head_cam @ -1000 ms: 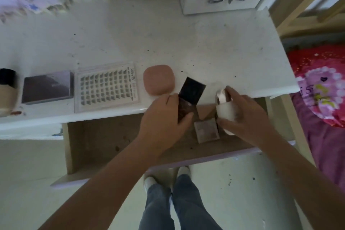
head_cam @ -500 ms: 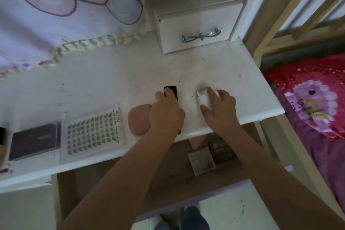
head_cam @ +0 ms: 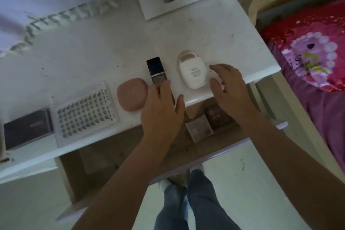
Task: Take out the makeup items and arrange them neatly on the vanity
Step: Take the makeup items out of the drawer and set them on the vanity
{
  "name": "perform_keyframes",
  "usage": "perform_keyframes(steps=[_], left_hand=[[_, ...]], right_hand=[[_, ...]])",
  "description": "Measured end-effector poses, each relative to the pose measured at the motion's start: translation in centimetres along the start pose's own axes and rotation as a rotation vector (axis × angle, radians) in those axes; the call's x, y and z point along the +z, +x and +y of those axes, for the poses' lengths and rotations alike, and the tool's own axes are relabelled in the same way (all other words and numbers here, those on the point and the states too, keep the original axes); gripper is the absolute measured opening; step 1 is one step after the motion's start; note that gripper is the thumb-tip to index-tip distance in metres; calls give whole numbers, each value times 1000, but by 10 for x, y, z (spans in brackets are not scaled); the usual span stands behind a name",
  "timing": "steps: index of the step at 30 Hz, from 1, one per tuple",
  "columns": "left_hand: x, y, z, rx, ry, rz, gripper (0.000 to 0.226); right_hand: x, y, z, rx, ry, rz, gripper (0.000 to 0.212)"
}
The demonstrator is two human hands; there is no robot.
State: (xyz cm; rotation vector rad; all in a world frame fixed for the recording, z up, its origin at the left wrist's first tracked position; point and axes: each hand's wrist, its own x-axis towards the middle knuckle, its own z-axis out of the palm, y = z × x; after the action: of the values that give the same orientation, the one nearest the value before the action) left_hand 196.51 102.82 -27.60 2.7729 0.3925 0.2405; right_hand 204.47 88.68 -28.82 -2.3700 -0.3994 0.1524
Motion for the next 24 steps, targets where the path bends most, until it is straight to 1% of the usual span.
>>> perform_keyframes(steps=[1,2,3,4,5,6,7,8,11,13,16,19,22,24], left_hand=[[7,-17,1,105,-58,20,39],[17,-34,2,177,-84,-40,34],[28,-47,3,201,-75,-175,31],[39,-53,3,158,-46,-345,30],[52,-58,3,70,-11,-516,30],[68,-61,-2,5,11,-618,32],[82,-61,-5,-27,6,-668,34],[92,-59,-6,-23,6,-696,36],[116,-50,0,66,19,-706,42],[125,-47,7,52,38,-715,47],[135,-44,10,0,86,-680,53],[135,-38,2,-5,114,-672,53],[133,-34,-7,61,137,-657,45],[132,-36,-11,92,149,-662,40]], right_hand=[[-7,-14,10,-9,-9,-1,48],[-14,-28,22,-4,-50,-29,44],[-19,-38,35,28,-100,-91,40],[-23,-46,47,87,-152,-183,36],[-27,-51,58,152,-203,-281,32],[-28,-54,69,218,-246,-368,28],[-29,-54,77,276,-287,-437,26],[-28,-52,81,321,-335,-481,31],[-11,-42,89,407,-470,-511,59],[5,-33,93,468,-490,-521,68],[26,-23,96,540,-434,-463,65],[34,-20,96,554,-480,-432,58],[35,-22,96,526,-536,-422,49],[37,-25,96,486,-657,-430,41]])
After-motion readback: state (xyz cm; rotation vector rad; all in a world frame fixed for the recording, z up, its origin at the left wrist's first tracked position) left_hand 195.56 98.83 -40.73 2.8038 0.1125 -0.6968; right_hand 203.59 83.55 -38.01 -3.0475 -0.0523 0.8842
